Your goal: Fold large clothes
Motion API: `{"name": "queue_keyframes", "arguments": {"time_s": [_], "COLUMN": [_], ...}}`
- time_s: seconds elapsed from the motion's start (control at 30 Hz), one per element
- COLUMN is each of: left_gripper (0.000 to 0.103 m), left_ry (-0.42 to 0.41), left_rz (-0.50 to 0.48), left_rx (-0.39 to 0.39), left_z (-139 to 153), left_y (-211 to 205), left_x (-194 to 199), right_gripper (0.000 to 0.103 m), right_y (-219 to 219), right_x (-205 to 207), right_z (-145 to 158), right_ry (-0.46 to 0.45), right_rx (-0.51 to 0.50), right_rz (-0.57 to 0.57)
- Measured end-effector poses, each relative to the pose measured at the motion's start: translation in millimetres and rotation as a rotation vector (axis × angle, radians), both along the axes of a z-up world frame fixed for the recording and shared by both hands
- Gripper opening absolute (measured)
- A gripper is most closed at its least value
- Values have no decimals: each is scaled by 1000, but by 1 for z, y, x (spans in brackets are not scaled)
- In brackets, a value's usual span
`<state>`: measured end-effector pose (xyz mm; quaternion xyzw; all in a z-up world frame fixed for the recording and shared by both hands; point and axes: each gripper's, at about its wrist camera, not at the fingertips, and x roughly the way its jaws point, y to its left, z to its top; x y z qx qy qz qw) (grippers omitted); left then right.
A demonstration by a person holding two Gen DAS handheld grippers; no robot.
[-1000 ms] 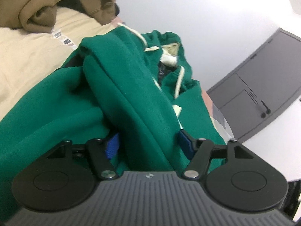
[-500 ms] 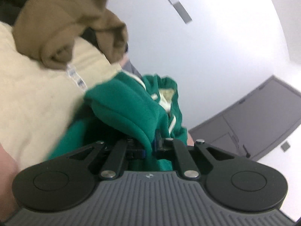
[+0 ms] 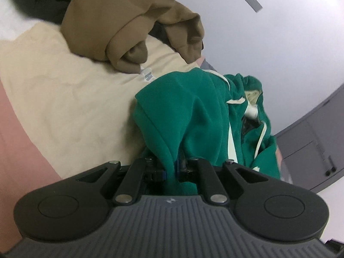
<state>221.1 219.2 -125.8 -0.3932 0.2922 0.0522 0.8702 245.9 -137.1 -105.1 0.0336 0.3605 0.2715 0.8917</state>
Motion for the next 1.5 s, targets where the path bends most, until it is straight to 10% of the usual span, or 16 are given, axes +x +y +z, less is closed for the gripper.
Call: {"name": "queue_keyframes", "arguments": {"time_s": [0.43,0.7,0.87,1.17,1.5], "left_gripper": [56,57,57,57,60], "left_ry": [-52,-147,-160,9,-103], "left_rz": [-60,-185,-299,-448,-450], "left_rx": [211,338,366,427,363], "left_z": [50,83,82,35,112], "left_y": [-34,-89,-128,-165,-144], "left_x": [-38,-81,-83,-50,36], "right_gripper": [9,10,31,30,31], "right_y": [-5,-15,-17,-29,-51], "right_x": [-18,-42,-61,-75,22], "right_z": [20,40,47,50,74], "right_ry": [-45,-69,-95,-109,-149], "right_rx": [17,31,13,10,8], "right_rz": [-47,-79,-76,-128,-182]}}
